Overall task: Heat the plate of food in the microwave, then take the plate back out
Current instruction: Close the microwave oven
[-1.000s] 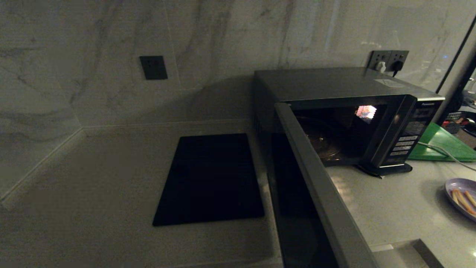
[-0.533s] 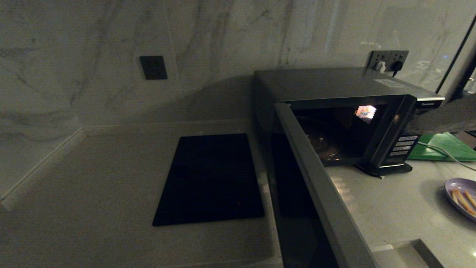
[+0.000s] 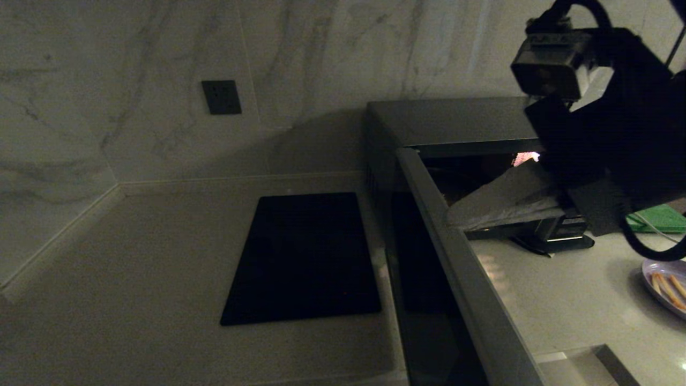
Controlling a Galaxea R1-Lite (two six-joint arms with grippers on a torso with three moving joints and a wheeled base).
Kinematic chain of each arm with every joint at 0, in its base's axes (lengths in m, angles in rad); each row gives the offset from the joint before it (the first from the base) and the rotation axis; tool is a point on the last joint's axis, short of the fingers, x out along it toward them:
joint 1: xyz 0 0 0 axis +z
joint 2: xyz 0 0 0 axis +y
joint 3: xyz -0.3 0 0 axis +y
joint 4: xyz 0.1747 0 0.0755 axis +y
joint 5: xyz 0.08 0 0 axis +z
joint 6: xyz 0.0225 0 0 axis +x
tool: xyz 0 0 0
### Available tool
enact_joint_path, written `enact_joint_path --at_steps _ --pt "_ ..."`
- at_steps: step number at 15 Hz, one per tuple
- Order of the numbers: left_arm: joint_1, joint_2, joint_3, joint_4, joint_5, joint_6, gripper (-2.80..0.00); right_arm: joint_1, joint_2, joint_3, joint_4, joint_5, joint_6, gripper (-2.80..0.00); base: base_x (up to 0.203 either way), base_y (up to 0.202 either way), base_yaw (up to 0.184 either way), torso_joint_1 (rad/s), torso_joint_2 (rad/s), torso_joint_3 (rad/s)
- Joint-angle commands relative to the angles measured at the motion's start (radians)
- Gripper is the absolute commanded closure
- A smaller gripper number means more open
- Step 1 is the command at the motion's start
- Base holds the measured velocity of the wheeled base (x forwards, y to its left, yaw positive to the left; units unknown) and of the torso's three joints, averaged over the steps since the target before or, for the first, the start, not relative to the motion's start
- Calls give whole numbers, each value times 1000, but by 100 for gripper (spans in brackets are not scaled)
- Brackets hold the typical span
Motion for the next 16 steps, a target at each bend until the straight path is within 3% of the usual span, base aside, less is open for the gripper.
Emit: enact_joint_path --at_steps 1,8,12,16 --pt "0 2 0 -1 0 -1 0 44 63 1 6 1 8 0 0 0 0 0 0 0" --pt "0 2 0 -1 0 -1 0 91 94 3 85 -10 61 0 0 0 0 0 0 0" --pt "0 2 0 -1 0 -1 0 89 103 23 122 -142 81 0 0 0 0 0 0 0" --pt "0 2 0 -1 0 -1 0 89 97 30 137 -189 93 0 0 0 0 0 0 0"
